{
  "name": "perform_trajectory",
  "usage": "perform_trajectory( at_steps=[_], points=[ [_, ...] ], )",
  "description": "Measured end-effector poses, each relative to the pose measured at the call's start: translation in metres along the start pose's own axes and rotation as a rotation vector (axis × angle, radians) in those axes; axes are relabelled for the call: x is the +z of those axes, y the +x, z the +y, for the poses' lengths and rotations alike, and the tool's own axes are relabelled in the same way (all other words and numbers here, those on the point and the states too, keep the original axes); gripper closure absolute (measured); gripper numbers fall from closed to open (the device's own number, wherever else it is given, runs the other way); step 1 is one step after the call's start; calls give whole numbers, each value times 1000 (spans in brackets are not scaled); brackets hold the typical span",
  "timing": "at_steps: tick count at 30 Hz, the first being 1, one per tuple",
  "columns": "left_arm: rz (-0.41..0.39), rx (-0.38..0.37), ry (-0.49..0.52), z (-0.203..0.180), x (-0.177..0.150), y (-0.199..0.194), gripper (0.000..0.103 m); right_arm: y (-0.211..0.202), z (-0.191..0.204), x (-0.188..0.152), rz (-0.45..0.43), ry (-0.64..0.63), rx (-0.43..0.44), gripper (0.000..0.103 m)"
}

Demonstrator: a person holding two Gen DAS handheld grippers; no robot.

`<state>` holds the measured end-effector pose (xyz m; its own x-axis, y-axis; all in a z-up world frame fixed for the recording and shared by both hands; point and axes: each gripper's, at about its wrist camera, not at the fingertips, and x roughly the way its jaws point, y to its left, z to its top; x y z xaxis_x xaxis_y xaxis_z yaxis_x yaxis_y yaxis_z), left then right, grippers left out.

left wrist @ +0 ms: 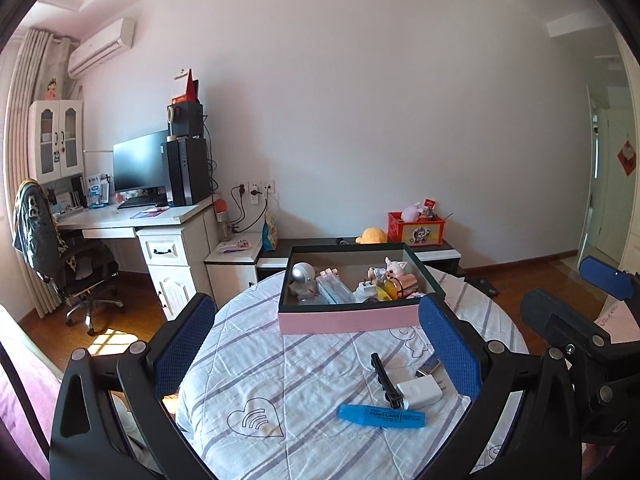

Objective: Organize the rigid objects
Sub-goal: 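Pull both tools back from the pink box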

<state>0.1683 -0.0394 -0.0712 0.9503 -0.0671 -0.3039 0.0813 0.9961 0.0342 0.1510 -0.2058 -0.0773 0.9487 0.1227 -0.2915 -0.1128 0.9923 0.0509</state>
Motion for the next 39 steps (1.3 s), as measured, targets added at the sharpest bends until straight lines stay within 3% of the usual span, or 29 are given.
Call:
perform_trajectory(
  at_steps=[12, 23, 31, 39],
  points=[
    [-65, 34, -8, 1, -2, -45, 0, -40, 8, -3, -50, -4, -22, 0],
    [-83, 40, -11, -1, -4, -52, 0, -48, 10, -5, -63, -9, -27, 0],
    [-44, 22, 4, -5, -11, -39, 0, -41, 4, -9, -33, 3, -26, 0],
    [82, -19, 28, -26, -32, 7, 0, -9, -22, -32, 55, 40, -53, 0]
  ],
)
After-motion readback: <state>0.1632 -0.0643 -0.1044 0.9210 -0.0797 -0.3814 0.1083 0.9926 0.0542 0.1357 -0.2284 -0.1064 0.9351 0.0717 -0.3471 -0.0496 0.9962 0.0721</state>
